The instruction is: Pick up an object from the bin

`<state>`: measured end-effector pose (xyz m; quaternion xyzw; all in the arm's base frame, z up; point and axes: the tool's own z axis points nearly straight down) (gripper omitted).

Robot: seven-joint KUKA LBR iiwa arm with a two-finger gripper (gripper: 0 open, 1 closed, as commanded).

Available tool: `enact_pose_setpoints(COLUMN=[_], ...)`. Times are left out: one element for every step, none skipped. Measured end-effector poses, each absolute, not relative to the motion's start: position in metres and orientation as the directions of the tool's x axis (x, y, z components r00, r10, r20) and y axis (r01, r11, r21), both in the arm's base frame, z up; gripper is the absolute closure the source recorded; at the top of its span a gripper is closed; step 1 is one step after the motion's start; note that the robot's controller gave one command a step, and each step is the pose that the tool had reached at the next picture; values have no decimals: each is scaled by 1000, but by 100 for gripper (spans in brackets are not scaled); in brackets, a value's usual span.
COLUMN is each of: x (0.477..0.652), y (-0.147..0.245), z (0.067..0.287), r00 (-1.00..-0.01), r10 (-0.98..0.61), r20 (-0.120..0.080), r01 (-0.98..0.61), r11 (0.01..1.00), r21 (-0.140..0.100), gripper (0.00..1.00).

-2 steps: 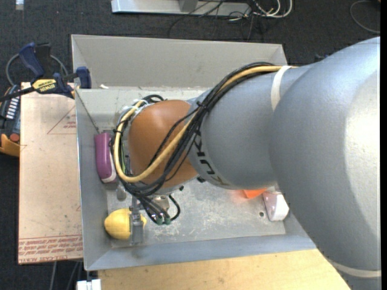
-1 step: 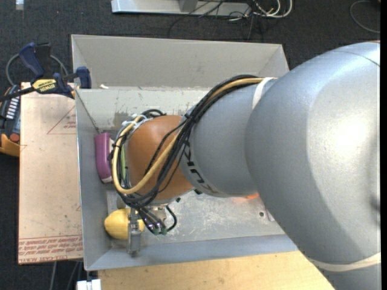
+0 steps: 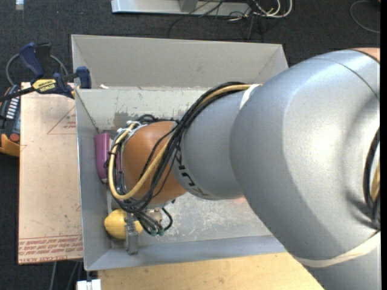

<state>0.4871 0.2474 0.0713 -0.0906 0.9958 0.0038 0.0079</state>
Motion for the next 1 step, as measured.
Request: enact_pose_setpoints(x=[480], y=[244], z=[71], r00=[-998], r10=[-63], r20=[-6], r01=[-63], r11=[998], r21=[7], gripper=[100])
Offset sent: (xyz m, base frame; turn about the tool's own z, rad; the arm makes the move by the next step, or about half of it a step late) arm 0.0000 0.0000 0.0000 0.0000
